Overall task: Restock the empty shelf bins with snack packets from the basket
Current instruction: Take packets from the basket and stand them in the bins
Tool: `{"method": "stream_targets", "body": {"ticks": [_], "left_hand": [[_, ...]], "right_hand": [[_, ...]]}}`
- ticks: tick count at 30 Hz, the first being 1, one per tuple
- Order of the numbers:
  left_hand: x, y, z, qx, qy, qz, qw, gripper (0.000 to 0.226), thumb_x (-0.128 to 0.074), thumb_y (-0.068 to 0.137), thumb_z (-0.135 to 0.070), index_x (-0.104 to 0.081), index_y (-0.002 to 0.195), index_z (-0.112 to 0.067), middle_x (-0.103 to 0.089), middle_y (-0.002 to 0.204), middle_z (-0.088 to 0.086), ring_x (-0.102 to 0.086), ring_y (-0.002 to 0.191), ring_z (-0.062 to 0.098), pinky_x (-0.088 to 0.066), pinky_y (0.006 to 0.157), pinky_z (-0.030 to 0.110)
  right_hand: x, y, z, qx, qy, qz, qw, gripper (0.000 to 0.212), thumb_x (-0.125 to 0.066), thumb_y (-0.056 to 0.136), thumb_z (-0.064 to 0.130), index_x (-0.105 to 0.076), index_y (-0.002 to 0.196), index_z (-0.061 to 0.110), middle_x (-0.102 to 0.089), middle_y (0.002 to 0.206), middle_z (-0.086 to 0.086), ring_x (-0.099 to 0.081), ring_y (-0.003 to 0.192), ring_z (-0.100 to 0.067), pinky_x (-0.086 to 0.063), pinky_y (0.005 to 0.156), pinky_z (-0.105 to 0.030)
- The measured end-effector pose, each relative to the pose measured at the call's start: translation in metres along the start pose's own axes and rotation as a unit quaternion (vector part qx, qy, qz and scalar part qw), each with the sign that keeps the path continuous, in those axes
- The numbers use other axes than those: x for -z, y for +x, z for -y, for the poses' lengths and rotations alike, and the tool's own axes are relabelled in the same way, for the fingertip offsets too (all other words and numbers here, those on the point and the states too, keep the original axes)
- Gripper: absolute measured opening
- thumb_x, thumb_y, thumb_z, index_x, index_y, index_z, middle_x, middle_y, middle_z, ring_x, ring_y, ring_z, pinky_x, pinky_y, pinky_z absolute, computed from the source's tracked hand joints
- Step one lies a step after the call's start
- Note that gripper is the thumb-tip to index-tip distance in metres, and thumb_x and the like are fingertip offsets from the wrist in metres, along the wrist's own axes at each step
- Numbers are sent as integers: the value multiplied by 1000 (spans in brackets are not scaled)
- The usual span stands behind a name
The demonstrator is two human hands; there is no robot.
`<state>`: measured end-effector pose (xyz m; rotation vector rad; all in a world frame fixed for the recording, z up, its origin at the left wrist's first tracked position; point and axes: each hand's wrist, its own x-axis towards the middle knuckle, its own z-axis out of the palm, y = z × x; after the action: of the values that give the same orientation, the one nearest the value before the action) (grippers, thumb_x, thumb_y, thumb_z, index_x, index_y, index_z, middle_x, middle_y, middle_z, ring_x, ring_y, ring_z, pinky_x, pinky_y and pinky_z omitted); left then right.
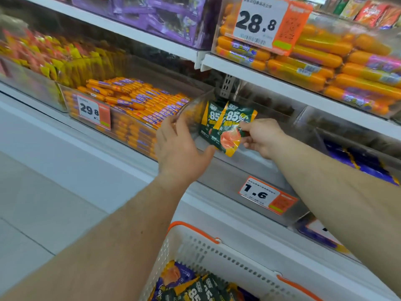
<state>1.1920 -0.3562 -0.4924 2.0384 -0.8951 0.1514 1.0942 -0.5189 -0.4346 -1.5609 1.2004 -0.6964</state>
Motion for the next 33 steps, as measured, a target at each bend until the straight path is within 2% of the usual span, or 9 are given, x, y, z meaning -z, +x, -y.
{"method": "stream_targets", "body": {"ticks": [2,9,13,17,20,25,33], "left_hand": [[-3,-1,0,4,28,25,999,91,-71,75,-56,-30,145,-15,-21,152,9,-19,140,29,-20,112,41],[-5,-3,-5,-2,33,33,999,80,-69,80,-51,-32,141,-14,-15,155,8,-13,141,29,-19,112,41],[-6,-3,-9,4,24,41,999,74,-68,83,-46,-33,140,-15,-13,155,9,-11,141,31,-19,112,41],[-8,-3,-11,9,19,40,999,71,-69,83,-43,-35,138,-15,-12,155,12,-11,141,33,-19,113,44],[-7,-3,-11,13,24,46,999,71,-68,84,-44,-33,139,-15,-11,156,12,-9,142,33,-18,114,44],[-5,-3,-13,28,24,65,997,70,-66,85,-45,-31,140,-19,-7,156,8,-6,144,31,-17,115,46],[-5,-3,-13,33,26,77,996,67,-64,86,-46,-31,140,-22,-5,157,4,-4,145,29,-16,115,48]], "right_hand": [[-16,14,-4,6,-45,1,999,31,-66,93,13,-54,119,1,-62,83,-14,-56,45,-16,-48,43,-26],[-53,38,-7,18,-76,-23,997,17,-63,95,14,-49,101,7,-55,68,-9,-70,82,-33,-59,82,-43],[-59,48,-11,7,-54,-54,997,19,-64,95,14,-47,100,8,-56,71,-10,-71,77,-32,-61,78,-43],[-55,55,-13,6,-142,-81,986,32,-66,94,28,-56,107,0,-67,78,-15,-73,70,-27,-62,70,-41],[-51,58,-14,-3,-165,-75,983,38,-67,92,34,-60,106,0,-70,78,-16,-72,64,-23,-62,66,-37],[-45,58,-18,-24,-166,-61,984,44,-71,88,41,-61,108,2,-70,83,-14,-70,61,-20,-55,47,-27],[-41,55,-23,-32,-172,-62,983,46,-73,85,43,-63,102,2,-69,80,-13,-70,62,-20,-55,49,-27]]}}
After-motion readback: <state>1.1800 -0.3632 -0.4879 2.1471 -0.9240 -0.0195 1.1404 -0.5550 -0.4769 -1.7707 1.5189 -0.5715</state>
